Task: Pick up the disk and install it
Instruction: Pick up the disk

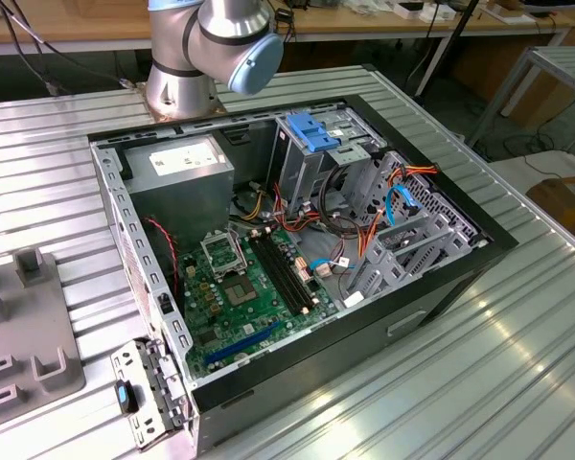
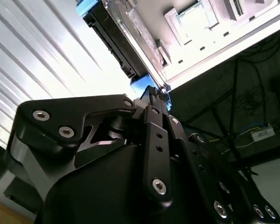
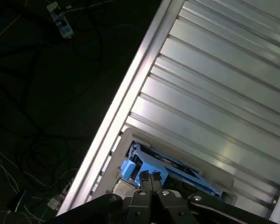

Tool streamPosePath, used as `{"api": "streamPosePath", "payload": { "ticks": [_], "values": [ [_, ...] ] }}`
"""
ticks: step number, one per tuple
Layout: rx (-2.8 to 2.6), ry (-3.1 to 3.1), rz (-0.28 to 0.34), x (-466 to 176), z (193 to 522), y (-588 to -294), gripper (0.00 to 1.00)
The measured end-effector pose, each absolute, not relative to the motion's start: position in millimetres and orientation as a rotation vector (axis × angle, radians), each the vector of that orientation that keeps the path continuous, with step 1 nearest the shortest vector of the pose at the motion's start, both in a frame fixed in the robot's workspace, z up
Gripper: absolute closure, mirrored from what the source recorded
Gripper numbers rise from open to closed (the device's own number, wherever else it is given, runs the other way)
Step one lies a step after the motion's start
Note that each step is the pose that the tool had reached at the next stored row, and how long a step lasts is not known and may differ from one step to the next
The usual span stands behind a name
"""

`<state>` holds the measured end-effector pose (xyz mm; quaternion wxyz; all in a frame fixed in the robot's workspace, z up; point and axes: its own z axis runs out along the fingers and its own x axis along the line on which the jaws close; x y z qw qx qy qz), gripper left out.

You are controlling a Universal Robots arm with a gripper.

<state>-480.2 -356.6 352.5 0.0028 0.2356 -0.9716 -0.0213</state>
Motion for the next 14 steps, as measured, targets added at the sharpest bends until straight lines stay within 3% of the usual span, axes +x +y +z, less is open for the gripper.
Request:
{"api": "streamPosePath", "payload": {
  "ticks": [14],
  "values": [
    [1.400,-2.795,-0.063,-480.2,351.6,-356.6,0.89]
  ]
}}
